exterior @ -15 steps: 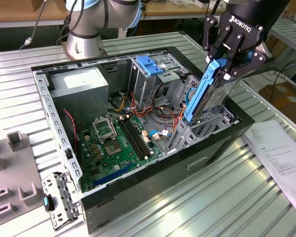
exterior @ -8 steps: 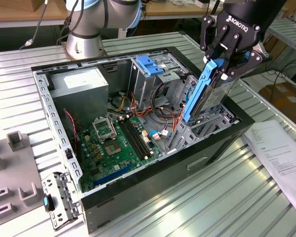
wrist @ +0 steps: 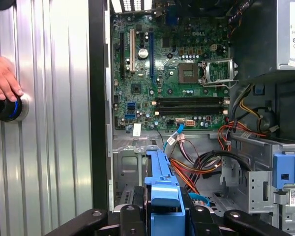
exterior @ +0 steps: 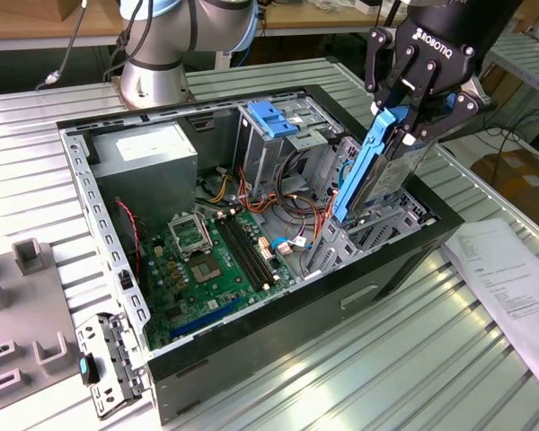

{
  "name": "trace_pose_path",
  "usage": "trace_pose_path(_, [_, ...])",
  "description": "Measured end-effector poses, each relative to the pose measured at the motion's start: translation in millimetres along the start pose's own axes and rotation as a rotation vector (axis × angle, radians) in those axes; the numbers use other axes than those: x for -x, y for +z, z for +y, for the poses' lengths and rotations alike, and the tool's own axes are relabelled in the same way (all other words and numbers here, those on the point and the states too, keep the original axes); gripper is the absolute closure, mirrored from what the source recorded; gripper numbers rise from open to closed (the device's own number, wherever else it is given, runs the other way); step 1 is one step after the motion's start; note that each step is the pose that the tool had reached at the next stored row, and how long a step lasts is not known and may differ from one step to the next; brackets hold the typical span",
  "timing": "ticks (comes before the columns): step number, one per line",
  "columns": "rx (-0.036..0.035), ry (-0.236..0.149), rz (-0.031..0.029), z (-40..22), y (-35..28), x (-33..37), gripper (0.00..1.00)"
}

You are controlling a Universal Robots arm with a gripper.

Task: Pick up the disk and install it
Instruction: 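Pick up the disk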

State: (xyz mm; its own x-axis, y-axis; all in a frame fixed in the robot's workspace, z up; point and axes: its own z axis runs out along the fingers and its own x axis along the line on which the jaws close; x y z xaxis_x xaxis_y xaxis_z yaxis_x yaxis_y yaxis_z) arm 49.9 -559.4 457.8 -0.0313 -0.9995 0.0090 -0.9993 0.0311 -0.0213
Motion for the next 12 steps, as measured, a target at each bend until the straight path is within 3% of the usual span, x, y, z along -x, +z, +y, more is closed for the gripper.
trace_pose_path(3, [0.0,0.0,0.0,-5.0,0.3,0.1,0.63])
trace_pose_path(12, [0.0001,0.0,0.0001,-8.2,0.8,0.2,0.63])
